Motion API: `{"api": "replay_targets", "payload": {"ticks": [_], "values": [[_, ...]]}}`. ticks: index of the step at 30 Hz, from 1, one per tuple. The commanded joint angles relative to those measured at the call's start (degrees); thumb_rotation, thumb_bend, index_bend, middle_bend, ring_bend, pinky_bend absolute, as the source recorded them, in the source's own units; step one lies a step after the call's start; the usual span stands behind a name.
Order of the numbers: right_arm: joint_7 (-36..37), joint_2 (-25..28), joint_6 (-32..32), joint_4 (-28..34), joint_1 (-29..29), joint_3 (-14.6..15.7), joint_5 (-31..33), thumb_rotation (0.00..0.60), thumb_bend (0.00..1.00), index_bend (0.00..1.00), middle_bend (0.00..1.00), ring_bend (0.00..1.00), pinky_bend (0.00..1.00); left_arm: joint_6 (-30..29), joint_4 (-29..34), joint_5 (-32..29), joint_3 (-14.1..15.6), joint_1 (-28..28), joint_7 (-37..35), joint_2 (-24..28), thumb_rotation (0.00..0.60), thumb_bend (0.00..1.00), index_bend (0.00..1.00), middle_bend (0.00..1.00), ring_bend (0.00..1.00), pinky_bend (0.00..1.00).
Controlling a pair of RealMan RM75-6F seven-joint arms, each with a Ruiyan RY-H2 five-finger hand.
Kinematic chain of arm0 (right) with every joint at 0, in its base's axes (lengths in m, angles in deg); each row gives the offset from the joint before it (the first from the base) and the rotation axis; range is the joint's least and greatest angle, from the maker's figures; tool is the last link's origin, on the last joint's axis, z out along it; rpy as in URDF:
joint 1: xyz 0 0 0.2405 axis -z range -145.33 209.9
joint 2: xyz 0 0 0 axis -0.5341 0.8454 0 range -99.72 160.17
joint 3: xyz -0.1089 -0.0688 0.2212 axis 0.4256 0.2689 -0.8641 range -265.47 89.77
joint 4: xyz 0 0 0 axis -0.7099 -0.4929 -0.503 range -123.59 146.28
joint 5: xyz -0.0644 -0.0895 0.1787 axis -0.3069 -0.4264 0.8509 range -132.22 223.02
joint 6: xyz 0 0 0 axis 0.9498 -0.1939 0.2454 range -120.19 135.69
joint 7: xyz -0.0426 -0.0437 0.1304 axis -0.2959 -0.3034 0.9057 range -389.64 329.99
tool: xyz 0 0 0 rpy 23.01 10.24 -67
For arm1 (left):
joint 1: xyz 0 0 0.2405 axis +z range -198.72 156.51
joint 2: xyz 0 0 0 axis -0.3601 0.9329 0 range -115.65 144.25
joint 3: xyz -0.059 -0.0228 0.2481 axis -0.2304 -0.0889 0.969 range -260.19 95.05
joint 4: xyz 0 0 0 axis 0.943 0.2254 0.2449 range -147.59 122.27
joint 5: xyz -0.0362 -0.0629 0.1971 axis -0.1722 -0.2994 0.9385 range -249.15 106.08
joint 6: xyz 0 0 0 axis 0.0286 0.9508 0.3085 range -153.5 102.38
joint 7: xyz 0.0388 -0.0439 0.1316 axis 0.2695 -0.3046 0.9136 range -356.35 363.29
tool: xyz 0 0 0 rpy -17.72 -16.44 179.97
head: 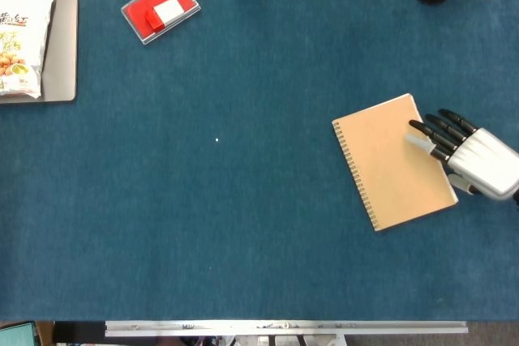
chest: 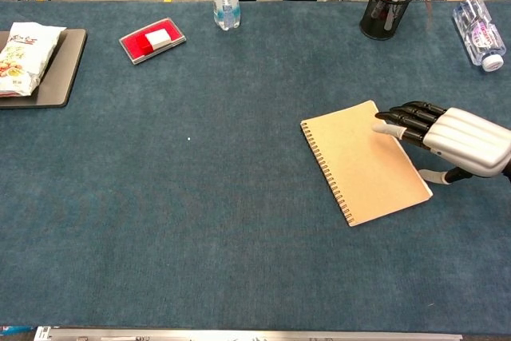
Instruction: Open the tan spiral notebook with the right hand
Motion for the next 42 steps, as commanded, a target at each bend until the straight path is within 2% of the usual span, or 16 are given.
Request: {"api": "replay_targets", "payload": {"ticks": [1,15,24,42], "values": [[0.3,-0.5,0.2,-0.3,0.1,-0.1,0.2,0.6,0.22,0.03,0.01,0.0,0.1,0.0,0.0,0.0,0.0,0.0,-0.1,0.0,0.6,0.25,0.49,0.23,0.1,0.25],[2.8,-2.6,3.1,-1.8,0.3,-0.9,1.2,0.6,0.23,0.03,0.03,0.0,0.1,-0.3,0.1,0.0,0.0,0.2,-0.5,0.3,0.6,0.25,0.49,0.23,0.1,0.25],[5.2,-3.9,5.6,-2.2,0.3,-2.1,2.4,0.6,0.27,0.03,0.06,0.0,0.1,-0.3,0.2,0.0,0.0,0.2,-0.3,0.3,0.6,0.25,0.49,0.23,0.1,0.25],[5.6,-4.3,2.7,-2.4,-0.1,0.1,1.2,0.6,0.27,0.03,0.07,0.0,0.1,-0.3,0.3,-0.1,0.0,0.4,-0.6,0.6,0.6,0.25,0.49,0.23,0.1,0.25]]}}
